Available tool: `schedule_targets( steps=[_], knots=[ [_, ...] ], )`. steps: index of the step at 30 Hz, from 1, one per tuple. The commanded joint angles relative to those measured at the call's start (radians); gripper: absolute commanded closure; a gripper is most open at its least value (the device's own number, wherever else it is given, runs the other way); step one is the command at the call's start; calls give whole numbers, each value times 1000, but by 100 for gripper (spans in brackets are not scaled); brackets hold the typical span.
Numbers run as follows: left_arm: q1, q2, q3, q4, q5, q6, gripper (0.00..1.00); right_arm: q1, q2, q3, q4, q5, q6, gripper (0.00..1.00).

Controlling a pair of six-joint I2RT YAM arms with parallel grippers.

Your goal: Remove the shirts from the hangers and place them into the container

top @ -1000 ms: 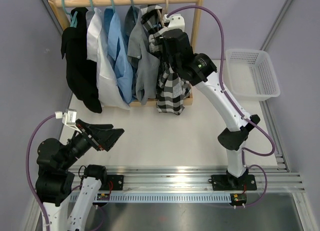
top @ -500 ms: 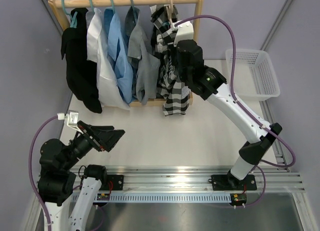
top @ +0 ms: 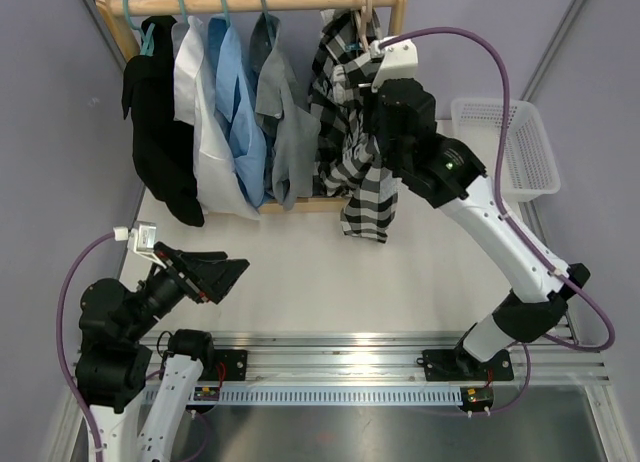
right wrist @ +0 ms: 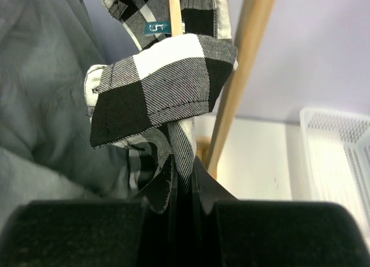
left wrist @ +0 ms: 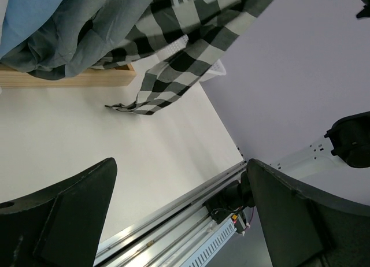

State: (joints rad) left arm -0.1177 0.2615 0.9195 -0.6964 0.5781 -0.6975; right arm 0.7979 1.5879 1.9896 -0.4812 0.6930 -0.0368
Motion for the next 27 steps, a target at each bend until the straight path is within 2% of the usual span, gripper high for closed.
schedule_targets(
  steps=[1,6,9,12,16,18,27],
  knots=[
    [-3,4,54,46,0,16,1,30,-153,7,-348,19,242,100],
    [-3,24,58,96,22,-5,1,44,-365,-176,-531,-56,419,100],
    [-3,36,30,193,51,-65,1,44,-491,-244,-609,-235,471,100],
    [-3,59,-10,395,114,-170,1,46,-561,-281,-657,-414,472,100],
    [-3,96,13,527,108,-224,1,44,-624,-340,-651,-608,473,100],
    [-3,125,34,529,105,-220,1,44,-629,-377,-622,-665,477,100],
    [-16,291,127,531,134,-108,1,46,-608,-402,-557,-751,469,100]
  ],
)
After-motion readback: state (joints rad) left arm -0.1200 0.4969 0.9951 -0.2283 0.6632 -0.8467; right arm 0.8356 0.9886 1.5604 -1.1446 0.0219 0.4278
